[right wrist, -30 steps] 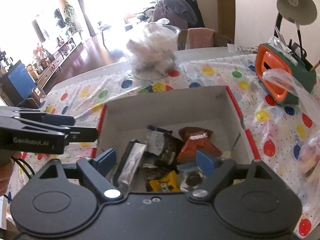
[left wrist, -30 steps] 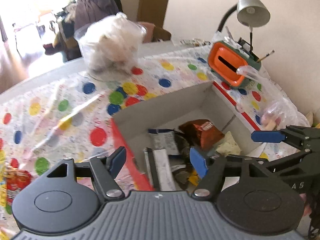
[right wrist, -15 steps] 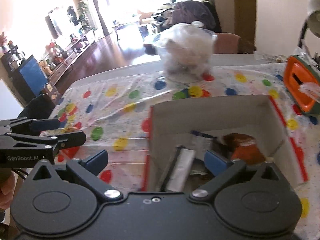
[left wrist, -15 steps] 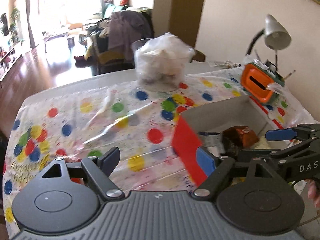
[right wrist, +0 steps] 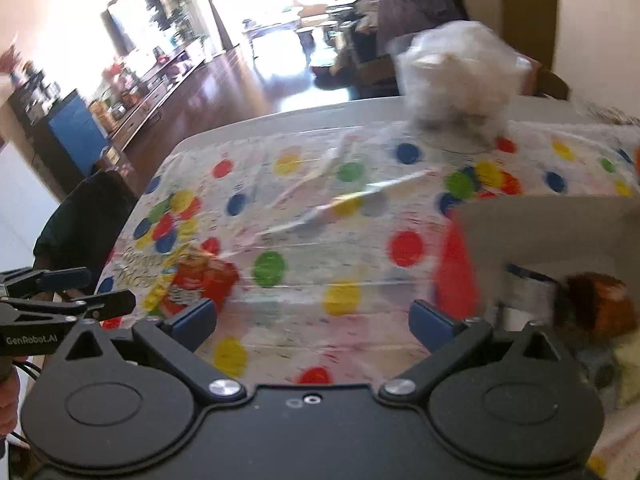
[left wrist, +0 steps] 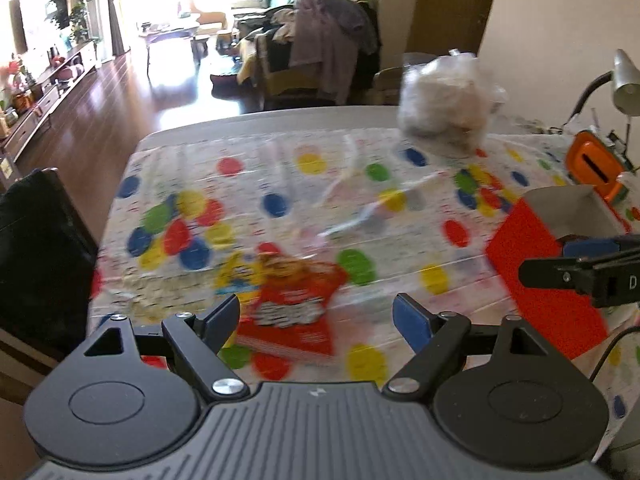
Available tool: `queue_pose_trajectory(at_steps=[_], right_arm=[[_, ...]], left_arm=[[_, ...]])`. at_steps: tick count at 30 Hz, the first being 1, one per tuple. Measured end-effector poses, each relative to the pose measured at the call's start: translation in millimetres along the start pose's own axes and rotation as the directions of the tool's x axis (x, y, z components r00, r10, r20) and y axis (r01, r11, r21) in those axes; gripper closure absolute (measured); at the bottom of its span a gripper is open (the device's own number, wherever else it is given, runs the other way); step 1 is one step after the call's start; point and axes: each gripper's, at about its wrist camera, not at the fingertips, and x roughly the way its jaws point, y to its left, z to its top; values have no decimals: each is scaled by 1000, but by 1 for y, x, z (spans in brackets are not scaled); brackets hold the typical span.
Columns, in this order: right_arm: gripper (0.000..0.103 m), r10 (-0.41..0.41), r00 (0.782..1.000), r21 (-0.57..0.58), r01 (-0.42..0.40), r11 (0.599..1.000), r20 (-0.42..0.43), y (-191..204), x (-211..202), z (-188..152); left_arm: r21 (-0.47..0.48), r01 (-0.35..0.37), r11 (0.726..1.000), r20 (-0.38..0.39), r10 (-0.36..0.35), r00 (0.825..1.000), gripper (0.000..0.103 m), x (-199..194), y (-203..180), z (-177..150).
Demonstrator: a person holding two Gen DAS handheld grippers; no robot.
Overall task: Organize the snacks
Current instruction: 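Move both tools back toward the red chip bag and yellow packet, then grasp the yellow Minion packet with the left tool while the right tool grasps the red chip bag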
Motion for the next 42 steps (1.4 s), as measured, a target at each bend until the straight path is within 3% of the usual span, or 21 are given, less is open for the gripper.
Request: queue_pose_trajectory(at_steps=[3,11,23,30,33,37,42], right_arm=[[0,-5,1000,-31,5,1000,-8,30,21,6],[0,-8,994,19,10,1000,-109,84,87,19],[3,-123,964,105,151,983,-234,121,172,31],[3,-195,941,113,233,966,-275,131,198,35],[5,-195,940,92,229,969,-279,134,202,35],[6,-187,922,103,233,967,-339,129,208,30],[19,-159,924,99,205,974,-347,121,203,26]], left_arm=[[-3,-21,1000,-4,21,1000,19,2,25,-5],[11,-36,999,-15,36,999,19,11,78,-12],[3,-56,998,-43,56,998,19,33,126,-12],[16,-36,999,-76,37,996,19,52,137,-4],[42,-13,999,-101,17,995,19,62,134,0],[85,11,996,-126,0,992,19,75,126,4],[108,46,993,-172,-27,985,19,93,115,11]])
